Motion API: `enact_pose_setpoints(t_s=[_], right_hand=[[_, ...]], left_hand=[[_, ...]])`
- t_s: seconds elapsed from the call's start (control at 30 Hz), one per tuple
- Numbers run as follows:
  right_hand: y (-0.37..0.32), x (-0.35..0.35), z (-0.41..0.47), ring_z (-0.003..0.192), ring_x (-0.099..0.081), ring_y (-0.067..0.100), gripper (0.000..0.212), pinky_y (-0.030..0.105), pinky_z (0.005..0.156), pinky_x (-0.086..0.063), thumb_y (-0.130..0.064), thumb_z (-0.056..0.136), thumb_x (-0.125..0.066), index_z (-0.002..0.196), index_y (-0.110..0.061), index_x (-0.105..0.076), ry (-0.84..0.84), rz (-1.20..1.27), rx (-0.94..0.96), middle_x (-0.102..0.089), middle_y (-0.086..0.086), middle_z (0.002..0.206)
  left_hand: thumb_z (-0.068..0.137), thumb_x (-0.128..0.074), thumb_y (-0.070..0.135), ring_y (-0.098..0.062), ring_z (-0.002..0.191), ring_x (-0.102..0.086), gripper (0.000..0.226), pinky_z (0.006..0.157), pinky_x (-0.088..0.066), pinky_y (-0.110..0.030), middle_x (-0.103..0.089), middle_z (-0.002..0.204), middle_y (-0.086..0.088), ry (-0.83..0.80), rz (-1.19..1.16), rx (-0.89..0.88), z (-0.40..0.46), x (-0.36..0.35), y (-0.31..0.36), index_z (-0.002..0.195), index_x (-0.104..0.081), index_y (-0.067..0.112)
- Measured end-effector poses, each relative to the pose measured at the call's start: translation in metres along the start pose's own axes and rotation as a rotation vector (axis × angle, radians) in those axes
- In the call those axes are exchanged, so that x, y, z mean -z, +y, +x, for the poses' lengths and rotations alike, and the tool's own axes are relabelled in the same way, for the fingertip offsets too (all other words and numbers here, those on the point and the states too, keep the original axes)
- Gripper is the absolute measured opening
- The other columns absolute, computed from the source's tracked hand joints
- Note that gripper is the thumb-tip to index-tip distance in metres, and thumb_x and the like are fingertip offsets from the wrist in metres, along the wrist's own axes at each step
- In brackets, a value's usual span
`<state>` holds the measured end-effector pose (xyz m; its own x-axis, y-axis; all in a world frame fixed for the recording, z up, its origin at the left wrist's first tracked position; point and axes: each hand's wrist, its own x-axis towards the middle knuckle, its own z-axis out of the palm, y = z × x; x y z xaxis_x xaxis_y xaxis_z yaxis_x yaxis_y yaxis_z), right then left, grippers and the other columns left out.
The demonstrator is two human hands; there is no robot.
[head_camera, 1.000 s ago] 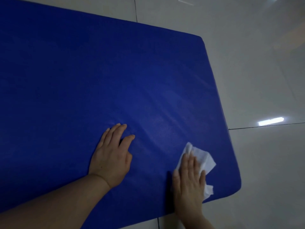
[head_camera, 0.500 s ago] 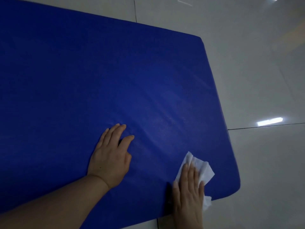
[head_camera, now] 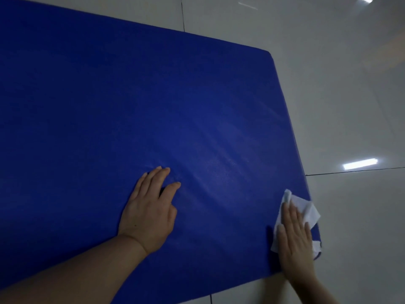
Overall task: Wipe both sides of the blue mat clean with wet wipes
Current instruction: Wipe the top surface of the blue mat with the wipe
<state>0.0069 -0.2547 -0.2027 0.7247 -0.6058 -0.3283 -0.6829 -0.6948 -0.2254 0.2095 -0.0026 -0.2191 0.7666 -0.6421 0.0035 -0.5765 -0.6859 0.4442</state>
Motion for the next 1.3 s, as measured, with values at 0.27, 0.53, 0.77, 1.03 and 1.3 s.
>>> enact_pose_setpoints(t_s=[0.27, 0.53, 0.77, 1.03, 1.3], right_hand=[[0.007, 0.022, 0.060, 0.139, 0.017, 0.002, 0.067, 0.036, 0.119, 0.005, -0.061, 0.082, 0.008, 0.141, -0.031, 0.015, 0.121, -0.015, -0.163, 0.016, -0.010, 0.155], [-0.010, 0.015, 0.084, 0.148, -0.004, 0.020, 0.059, 0.048, 0.118, -0.007, -0.050, 0.100, 0.000, 0.152, -0.021, -0.002, 0.161, -0.025, 0.280, -0.004, 0.002, 0.160], [-0.058, 0.023, 0.122, 0.146, 0.010, 0.010, 0.064, 0.039, 0.118, 0.006, -0.057, 0.094, 0.002, 0.147, -0.023, 0.007, 0.082, -0.078, 0.086, 0.013, -0.010, 0.155], [-0.075, 0.005, 0.109, 0.140, 0.020, -0.006, 0.074, 0.025, 0.114, 0.017, -0.069, 0.080, 0.024, 0.144, -0.032, 0.013, 0.070, -0.015, 0.251, 0.013, -0.020, 0.154], [-0.071, 0.003, 0.111, 0.145, 0.007, 0.001, 0.057, 0.029, 0.117, 0.008, -0.060, 0.095, 0.007, 0.147, -0.038, 0.003, 0.114, 0.059, 0.293, 0.009, -0.025, 0.156]], left_hand=[[0.084, -0.032, 0.020, -0.030, 0.132, -0.037, 0.045, 0.116, -0.011, -0.036, -0.048, 0.137, -0.017, 0.005, -0.006, 0.000, -0.001, -0.001, 0.000, 0.119, -0.059, 0.011], [0.084, -0.032, 0.019, -0.029, 0.131, -0.037, 0.044, 0.116, -0.011, -0.036, -0.049, 0.136, -0.017, 0.018, -0.026, -0.008, 0.000, -0.001, 0.000, 0.117, -0.059, 0.011], [0.083, -0.033, 0.018, -0.029, 0.131, -0.037, 0.044, 0.117, -0.011, -0.036, -0.049, 0.137, -0.016, 0.026, -0.048, -0.007, -0.001, -0.002, -0.001, 0.118, -0.058, 0.013], [0.078, -0.039, 0.020, -0.022, 0.115, -0.046, 0.035, 0.102, -0.037, -0.038, -0.053, 0.122, -0.005, 0.069, -0.161, 0.063, 0.016, 0.010, 0.007, 0.096, -0.068, 0.016], [0.091, -0.053, 0.012, -0.029, 0.137, -0.034, 0.038, 0.116, -0.017, -0.048, -0.039, 0.147, -0.012, 0.020, -0.004, 0.006, 0.169, 0.015, 0.019, 0.129, -0.056, 0.011]])
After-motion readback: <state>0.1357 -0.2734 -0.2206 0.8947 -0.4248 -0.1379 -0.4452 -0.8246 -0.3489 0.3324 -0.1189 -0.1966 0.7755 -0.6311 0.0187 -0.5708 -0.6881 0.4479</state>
